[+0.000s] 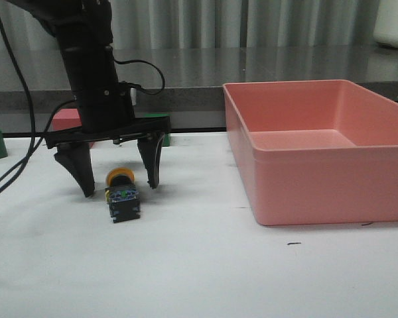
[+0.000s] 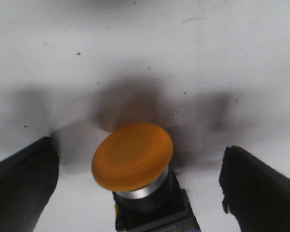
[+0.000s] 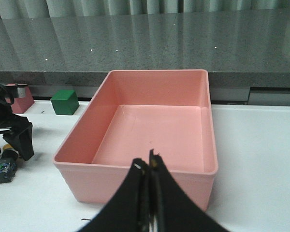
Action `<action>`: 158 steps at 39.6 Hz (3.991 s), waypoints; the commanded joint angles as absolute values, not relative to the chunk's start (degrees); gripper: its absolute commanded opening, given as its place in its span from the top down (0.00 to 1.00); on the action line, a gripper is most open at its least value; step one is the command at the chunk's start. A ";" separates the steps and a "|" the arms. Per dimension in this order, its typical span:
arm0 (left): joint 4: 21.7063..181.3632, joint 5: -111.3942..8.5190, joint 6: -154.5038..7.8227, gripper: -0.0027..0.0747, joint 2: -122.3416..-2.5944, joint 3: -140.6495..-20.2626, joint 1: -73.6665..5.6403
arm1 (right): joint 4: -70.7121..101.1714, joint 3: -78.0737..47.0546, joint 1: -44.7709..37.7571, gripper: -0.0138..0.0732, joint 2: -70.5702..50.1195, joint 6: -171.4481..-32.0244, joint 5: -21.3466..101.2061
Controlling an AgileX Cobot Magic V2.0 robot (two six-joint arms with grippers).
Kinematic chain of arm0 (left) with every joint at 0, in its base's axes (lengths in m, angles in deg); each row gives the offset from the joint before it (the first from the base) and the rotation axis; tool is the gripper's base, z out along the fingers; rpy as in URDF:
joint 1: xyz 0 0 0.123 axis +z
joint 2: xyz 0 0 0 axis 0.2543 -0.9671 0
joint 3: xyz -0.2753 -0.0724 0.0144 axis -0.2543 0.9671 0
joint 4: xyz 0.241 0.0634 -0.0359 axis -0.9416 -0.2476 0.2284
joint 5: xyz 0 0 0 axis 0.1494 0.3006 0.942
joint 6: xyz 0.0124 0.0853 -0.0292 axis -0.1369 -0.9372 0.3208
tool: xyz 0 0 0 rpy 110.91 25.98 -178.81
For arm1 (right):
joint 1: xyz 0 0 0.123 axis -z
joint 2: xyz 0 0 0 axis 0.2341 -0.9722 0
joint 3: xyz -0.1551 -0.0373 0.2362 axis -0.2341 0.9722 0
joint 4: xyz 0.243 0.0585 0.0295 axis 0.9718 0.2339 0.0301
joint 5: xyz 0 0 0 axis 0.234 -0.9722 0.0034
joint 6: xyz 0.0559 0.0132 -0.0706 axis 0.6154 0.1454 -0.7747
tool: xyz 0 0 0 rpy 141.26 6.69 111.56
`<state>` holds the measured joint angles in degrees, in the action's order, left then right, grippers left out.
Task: Place and stand button with both arms
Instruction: 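Lower the left gripper over the button and close on its body, then lift the button with the left gripper and rotate it cap-up, then set the button upright on the table and open the left gripper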
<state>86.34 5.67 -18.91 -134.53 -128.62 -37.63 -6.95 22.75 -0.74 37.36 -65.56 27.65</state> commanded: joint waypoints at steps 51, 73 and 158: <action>69.66 -34.74 -20.22 0.75 -101.43 -96.24 -37.29 | -7.98 21.30 -0.31 0.92 36.74 -65.96 32.63; 65.71 -112.02 -26.59 0.75 -92.09 -52.90 -35.72 | -7.98 21.30 -0.31 0.92 36.74 -65.96 32.63; 68.30 -108.25 -30.05 0.32 -86.49 -48.76 -39.66 | -7.98 21.30 -0.31 0.92 36.74 -65.96 32.63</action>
<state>67.17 -108.74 -33.54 -92.32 -47.92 -39.13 -6.95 22.75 -0.74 37.36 -65.56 27.65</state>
